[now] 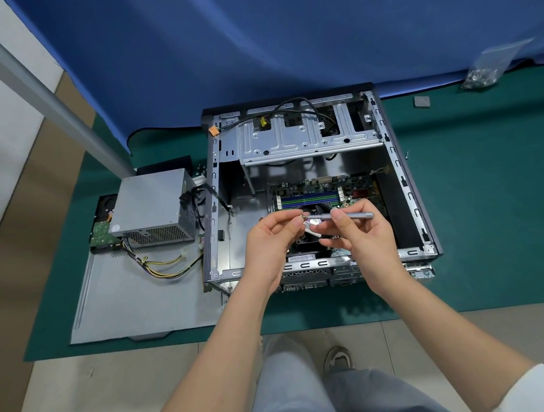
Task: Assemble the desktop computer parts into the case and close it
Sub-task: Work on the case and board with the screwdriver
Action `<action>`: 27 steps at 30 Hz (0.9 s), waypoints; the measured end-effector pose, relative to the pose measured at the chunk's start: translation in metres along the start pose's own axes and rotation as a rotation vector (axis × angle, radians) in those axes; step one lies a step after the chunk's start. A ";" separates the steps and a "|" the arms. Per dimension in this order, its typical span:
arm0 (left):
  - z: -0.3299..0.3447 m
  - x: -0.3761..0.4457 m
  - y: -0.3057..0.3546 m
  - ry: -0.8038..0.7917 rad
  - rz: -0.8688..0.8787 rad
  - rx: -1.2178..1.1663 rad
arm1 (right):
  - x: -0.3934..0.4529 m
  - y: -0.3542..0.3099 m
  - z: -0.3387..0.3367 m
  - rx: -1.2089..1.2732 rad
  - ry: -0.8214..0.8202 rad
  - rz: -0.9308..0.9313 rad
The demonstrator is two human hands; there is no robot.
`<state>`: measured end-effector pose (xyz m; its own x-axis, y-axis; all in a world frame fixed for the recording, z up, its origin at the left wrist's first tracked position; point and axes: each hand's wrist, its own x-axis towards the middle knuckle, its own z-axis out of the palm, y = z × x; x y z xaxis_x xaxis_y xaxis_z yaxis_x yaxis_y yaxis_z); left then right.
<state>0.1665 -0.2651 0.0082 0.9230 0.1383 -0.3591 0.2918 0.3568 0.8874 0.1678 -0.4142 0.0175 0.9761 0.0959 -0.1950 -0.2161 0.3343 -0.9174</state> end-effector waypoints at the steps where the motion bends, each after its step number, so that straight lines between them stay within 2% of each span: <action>1: 0.000 0.000 0.000 0.001 -0.004 0.001 | 0.000 0.000 0.000 -0.001 0.000 0.003; 13: -0.001 0.000 -0.004 0.005 0.015 0.130 | 0.005 -0.001 -0.002 -0.040 -0.020 0.059; 21: -0.004 0.002 -0.001 -0.075 -0.036 0.014 | 0.006 -0.001 -0.002 0.021 -0.027 0.078; 25: -0.009 0.017 0.007 0.037 -0.087 -0.052 | 0.022 -0.004 -0.003 0.006 0.036 0.062; 27: -0.014 0.037 0.016 0.129 -0.115 0.086 | 0.039 -0.005 -0.004 -0.033 0.078 0.048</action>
<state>0.2015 -0.2410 0.0046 0.8441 0.2200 -0.4890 0.4194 0.2974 0.8577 0.2070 -0.4157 0.0130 0.9636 0.0370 -0.2648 -0.2635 0.2995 -0.9170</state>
